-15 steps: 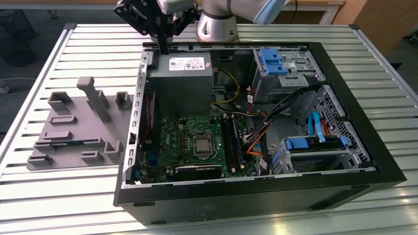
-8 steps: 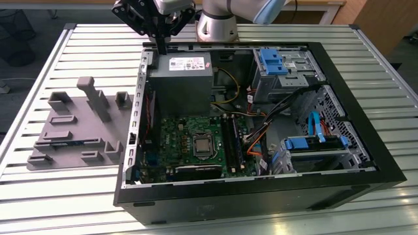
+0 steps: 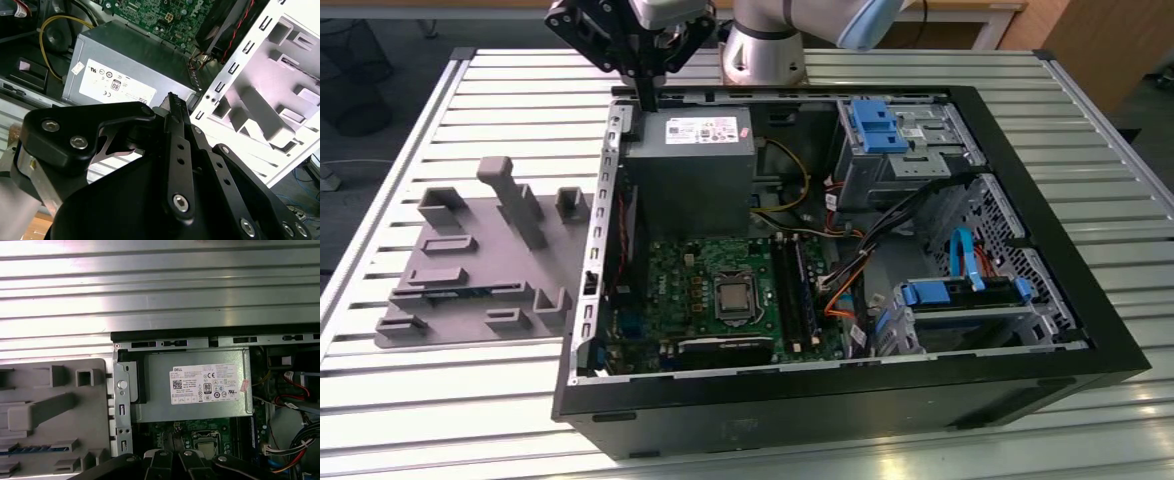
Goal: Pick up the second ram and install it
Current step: 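Reach for the second ram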
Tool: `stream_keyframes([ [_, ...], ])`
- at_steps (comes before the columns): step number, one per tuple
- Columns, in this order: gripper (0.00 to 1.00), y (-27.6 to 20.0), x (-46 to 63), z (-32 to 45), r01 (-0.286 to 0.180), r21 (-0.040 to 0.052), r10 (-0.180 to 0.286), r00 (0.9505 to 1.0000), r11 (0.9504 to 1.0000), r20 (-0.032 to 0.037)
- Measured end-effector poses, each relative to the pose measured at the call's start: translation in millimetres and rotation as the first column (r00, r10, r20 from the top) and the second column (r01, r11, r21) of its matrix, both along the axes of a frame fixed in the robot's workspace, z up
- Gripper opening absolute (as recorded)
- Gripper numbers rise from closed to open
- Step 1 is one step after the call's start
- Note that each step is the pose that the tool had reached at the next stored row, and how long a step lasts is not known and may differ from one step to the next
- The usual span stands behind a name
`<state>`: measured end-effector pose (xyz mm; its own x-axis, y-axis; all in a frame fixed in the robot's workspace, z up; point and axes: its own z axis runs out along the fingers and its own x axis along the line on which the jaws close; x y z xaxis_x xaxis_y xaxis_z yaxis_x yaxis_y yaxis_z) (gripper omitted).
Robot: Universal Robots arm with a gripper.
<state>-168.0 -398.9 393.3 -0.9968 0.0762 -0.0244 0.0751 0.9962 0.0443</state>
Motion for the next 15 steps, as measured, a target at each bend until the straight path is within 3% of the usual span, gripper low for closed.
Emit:
stream_keyframes([
  [15, 0.11, 0.0, -5.6, 0.0, 0.0, 0.0, 0.0, 1.0, 1.0, 0.0],
])
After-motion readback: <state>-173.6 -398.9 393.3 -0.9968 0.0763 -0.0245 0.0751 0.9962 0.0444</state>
